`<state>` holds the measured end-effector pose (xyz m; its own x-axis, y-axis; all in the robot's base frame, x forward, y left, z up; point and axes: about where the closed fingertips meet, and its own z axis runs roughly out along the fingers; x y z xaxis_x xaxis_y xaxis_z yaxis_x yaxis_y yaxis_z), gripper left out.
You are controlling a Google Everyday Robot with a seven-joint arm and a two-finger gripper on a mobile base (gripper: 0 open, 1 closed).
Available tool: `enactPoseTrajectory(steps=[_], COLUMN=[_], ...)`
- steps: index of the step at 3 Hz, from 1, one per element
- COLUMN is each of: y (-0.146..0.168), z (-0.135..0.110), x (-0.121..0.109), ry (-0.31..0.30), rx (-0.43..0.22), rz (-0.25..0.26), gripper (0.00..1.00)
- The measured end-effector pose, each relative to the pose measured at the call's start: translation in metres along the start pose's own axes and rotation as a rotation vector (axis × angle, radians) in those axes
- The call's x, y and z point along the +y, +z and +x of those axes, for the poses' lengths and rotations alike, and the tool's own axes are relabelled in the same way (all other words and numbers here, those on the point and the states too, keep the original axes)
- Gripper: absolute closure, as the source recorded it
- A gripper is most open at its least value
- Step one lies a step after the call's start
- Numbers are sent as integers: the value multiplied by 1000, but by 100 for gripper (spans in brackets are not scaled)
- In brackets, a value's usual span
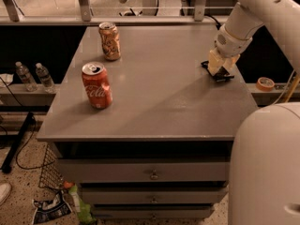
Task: Move rxbar chocolate near coke can
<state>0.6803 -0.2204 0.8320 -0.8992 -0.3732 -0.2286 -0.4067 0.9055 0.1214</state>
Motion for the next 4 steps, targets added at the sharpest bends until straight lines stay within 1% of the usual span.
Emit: enactPoseTrajectory(steps=[1, 2, 3, 4], y=[-11, -53, -80, -78], z=[-7, -25, -34, -35], x=[11, 54, 86, 90], ry=[-77, -315, -500, -553], rx=[-60, -269, -385, -388], rz=[-8, -39, -55, -53], gripper=[100, 100, 100, 100])
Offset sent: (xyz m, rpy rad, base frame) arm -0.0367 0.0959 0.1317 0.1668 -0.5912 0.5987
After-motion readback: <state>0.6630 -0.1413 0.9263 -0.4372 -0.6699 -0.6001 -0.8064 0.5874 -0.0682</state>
